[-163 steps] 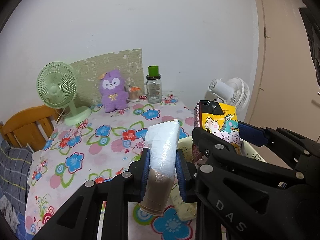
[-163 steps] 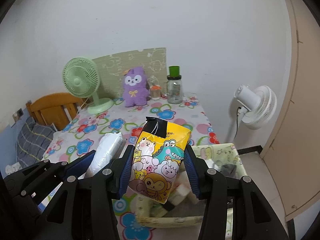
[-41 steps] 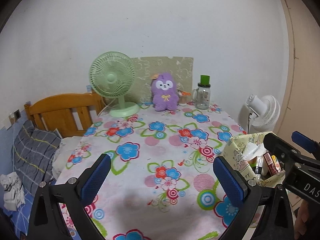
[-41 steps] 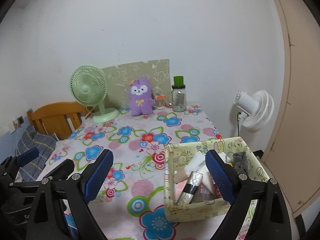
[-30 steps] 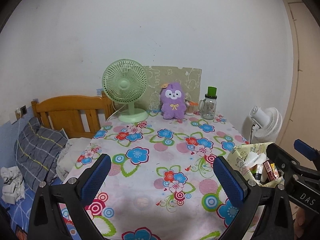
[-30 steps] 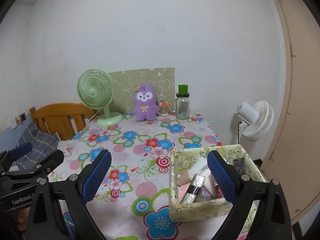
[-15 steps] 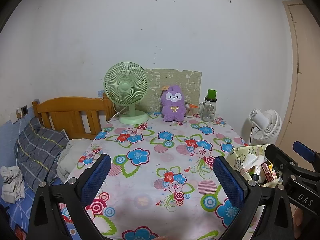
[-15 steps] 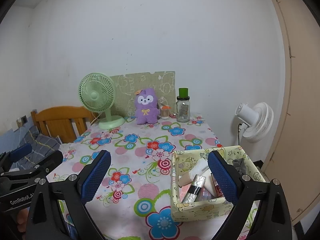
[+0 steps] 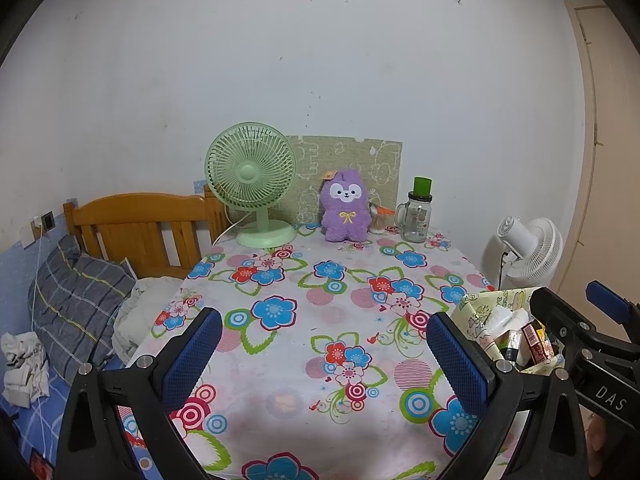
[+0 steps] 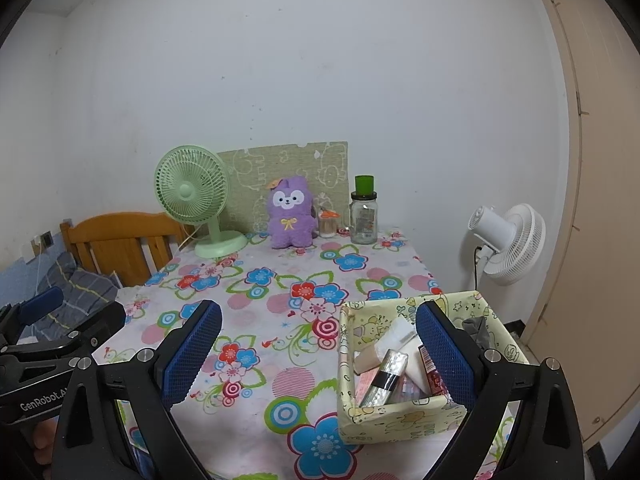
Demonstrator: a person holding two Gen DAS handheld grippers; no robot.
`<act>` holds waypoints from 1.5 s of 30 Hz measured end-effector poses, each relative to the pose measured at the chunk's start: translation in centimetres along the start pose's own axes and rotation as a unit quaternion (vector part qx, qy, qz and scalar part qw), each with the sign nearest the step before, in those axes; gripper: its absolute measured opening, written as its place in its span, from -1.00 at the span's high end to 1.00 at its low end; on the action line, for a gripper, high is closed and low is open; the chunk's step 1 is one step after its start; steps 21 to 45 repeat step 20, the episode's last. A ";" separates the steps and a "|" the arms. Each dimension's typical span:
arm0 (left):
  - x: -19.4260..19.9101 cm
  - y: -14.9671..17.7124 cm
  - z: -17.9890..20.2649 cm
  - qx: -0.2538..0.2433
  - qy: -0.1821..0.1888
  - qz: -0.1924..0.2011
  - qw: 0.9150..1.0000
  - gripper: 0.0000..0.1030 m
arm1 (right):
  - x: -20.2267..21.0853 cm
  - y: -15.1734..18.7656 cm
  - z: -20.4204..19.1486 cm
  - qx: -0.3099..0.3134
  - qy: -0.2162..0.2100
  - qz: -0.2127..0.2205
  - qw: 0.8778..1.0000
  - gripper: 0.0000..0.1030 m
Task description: Organize soft objects
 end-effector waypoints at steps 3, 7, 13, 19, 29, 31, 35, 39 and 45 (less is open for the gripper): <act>0.0 0.0 0.0 0.000 0.000 0.000 1.000 -0.99 | 0.1 -0.1 0.1 0.001 -0.002 0.003 1.000 -0.92; 0.0 0.0 0.0 -0.001 0.000 0.001 1.000 -0.99 | 0.2 -0.2 0.1 0.002 -0.002 0.004 1.000 -0.92; -0.1 0.0 0.1 -0.001 0.000 0.001 1.000 -0.99 | 0.2 -0.2 0.1 0.001 -0.001 0.003 1.000 -0.92; -0.1 0.1 0.2 -0.003 -0.002 0.002 1.000 -0.99 | 0.2 -0.3 0.0 0.001 -0.003 0.002 1.000 -0.93; -0.1 0.1 0.3 -0.005 -0.002 0.002 1.000 -0.99 | 0.1 -0.2 0.1 0.001 -0.003 0.001 1.000 -0.93; -0.1 0.1 0.3 -0.005 -0.002 0.002 1.000 -0.99 | 0.1 -0.2 0.1 0.001 -0.003 0.001 1.000 -0.93; -0.1 0.1 0.3 -0.005 -0.002 0.002 1.000 -0.99 | 0.1 -0.2 0.1 0.001 -0.003 0.001 1.000 -0.93; -0.1 0.1 0.3 -0.005 -0.002 0.002 1.000 -0.99 | 0.1 -0.2 0.1 0.001 -0.003 0.001 1.000 -0.93; -0.1 0.1 0.3 -0.005 -0.002 0.002 1.000 -0.99 | 0.1 -0.2 0.1 0.001 -0.003 0.001 1.000 -0.93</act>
Point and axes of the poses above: each gripper's, at about its wrist camera, not at the fingertips, and x roughly against the way its jaws point, z to its right, y to its underside, the point moved 10 cm from there along -x, roughly the way its jaws point, and after that the axes turned 13 degrees about -z, right-handed, at the moved point
